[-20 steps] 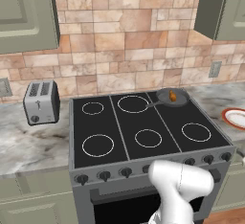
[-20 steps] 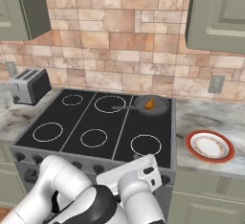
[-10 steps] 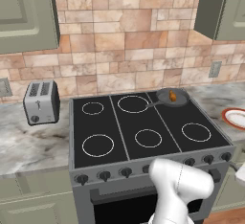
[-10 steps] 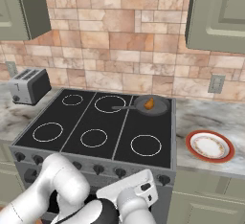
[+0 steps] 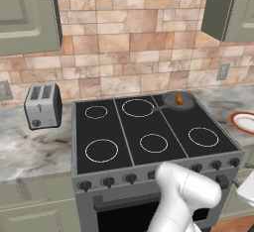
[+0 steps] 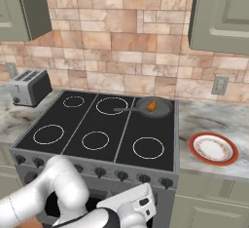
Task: Pick the croissant and place it on the pan. Then turn on the stove to warm the croissant.
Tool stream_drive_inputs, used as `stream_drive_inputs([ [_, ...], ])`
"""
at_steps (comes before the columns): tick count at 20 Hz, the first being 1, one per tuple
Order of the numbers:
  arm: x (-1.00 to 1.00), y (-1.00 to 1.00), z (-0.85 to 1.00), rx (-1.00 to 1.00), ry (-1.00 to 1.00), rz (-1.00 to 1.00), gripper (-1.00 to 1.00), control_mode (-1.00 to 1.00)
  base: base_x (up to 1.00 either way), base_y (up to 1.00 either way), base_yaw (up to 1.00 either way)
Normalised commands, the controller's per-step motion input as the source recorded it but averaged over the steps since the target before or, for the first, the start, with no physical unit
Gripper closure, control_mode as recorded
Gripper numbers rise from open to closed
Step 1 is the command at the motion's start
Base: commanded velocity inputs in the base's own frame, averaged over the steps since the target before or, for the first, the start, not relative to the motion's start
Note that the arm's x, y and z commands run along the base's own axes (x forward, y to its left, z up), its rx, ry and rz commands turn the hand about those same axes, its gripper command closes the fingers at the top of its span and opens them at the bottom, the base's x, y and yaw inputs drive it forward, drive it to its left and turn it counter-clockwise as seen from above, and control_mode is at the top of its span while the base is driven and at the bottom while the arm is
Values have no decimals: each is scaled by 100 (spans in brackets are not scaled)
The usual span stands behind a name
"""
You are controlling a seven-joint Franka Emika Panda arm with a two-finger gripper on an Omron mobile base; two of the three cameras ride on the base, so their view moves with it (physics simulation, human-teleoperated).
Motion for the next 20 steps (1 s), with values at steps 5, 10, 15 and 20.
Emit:
stream_drive_inputs([
  [5,8,0,-33,1,0,-2,-100,-100,0,0,0],
  [10,9,0,-24,6,0,-7,-100,-100,0,0,0],
  [15,10,0,-16,10,0,-9,-100,-100,0,0,0],
  [20,19,0,-8,9,0,-3,-100,-100,0,0,0],
])
